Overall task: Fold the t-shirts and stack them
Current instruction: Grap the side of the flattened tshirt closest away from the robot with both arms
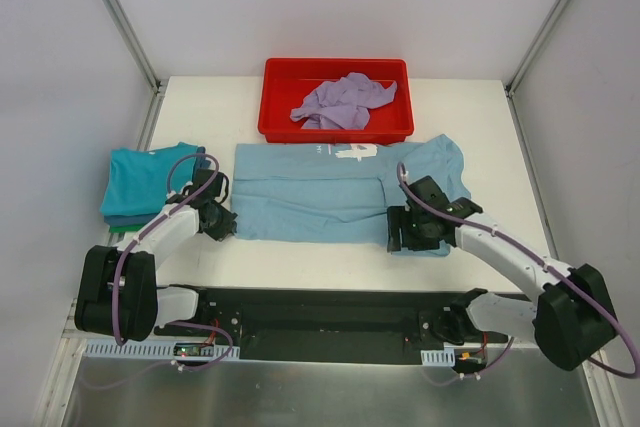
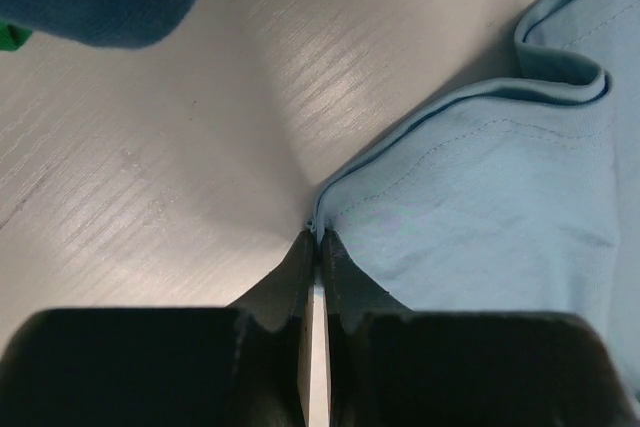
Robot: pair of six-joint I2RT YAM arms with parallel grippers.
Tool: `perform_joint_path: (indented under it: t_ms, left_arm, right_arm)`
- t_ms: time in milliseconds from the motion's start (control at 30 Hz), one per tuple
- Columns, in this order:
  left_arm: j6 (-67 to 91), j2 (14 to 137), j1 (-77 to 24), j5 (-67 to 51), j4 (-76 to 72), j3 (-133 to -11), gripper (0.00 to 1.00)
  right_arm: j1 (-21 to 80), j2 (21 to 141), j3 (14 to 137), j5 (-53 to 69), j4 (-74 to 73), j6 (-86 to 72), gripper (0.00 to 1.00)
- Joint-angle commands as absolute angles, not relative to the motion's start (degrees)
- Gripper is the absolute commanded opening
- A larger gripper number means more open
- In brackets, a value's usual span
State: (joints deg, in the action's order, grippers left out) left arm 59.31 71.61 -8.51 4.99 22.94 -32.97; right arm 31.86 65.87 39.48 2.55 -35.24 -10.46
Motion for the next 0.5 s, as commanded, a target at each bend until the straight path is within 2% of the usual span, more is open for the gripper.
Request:
perform_joint_path:
  t_ms: [0, 167, 467]
  left_arm:
    - [58.4, 71.3, -8.0, 5.1, 25.0, -32.3, 0.0]
    - [58.3, 71.5, -7.9, 4.7, 25.0, -32.4, 0.0]
    - [57.9, 72.2, -7.8, 5.2, 25.0, -32.6, 0.0]
  right_arm:
    - [33.5, 69.1, 40.9, 0.6, -30.7, -3.6, 0.67]
    - [34.8, 74.1, 41.8, 2.4, -30.3, -5.0, 0.58]
    - [36.0, 77.7, 43.2, -1.6, -29.2, -3.8, 0.57]
